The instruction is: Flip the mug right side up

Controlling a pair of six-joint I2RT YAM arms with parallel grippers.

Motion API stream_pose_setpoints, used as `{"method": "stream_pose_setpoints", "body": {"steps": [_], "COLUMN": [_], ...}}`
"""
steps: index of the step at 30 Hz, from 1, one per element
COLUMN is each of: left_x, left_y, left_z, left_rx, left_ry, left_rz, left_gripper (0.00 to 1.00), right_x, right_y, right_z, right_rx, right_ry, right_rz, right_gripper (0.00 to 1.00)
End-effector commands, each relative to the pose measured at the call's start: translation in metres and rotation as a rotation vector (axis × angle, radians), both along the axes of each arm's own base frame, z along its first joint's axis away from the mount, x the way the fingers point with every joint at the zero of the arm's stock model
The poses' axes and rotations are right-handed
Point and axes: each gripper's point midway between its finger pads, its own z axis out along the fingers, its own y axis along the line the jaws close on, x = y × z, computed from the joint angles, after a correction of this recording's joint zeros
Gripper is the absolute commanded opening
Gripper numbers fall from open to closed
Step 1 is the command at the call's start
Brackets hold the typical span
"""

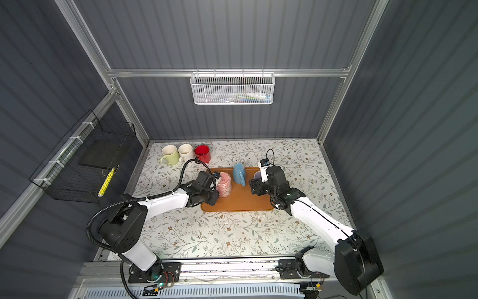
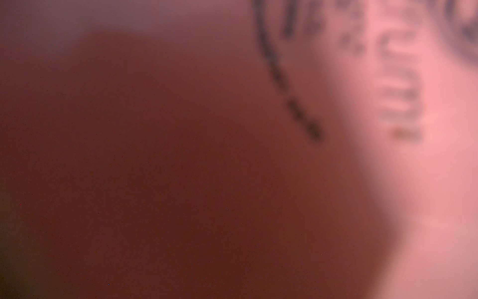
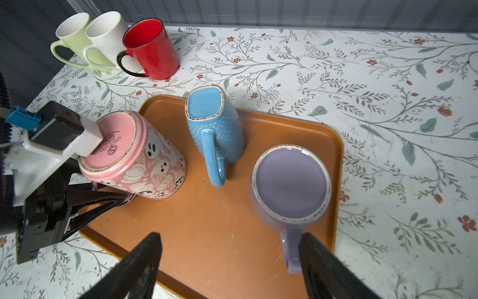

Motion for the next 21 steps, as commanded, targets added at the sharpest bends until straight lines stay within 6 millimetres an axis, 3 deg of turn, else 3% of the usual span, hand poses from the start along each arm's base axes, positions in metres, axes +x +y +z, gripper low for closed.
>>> {"method": "stream_pose_setpoints", "body": {"steps": [1,7,18,21], "left_x": [-0.017,-0.011,-0.005,-0.009], "left_y": [0.009,0.011,0.007,0.008], "left_z": [-0.022,-0.013,0.040,0.037], "left_rx": [0.064,0.058,0.035,0.043], "left_ry": [0.068,0.010,-0.093,-0.083], "left_rz": [-0.033,-0.025,-0.079,-0.103], "left_gripper": [0.39,0.42,0.46,0.46], "right_x": [0.003,0.002,0.003,0.004], "right_y": [-0.001,-0.003,0.002,0.003], "right_z": [-0.004,-0.006,-0.011,-0.011], "right_rx": [0.005,-0.005,0.008,0.011], "right_ry": [0.005,0.008,0.025,0.023], "right_rz": [-0.015,-0.017,-0.007,-0.004], "right_gripper": [0.85,0.85,0.84,0.84]}}
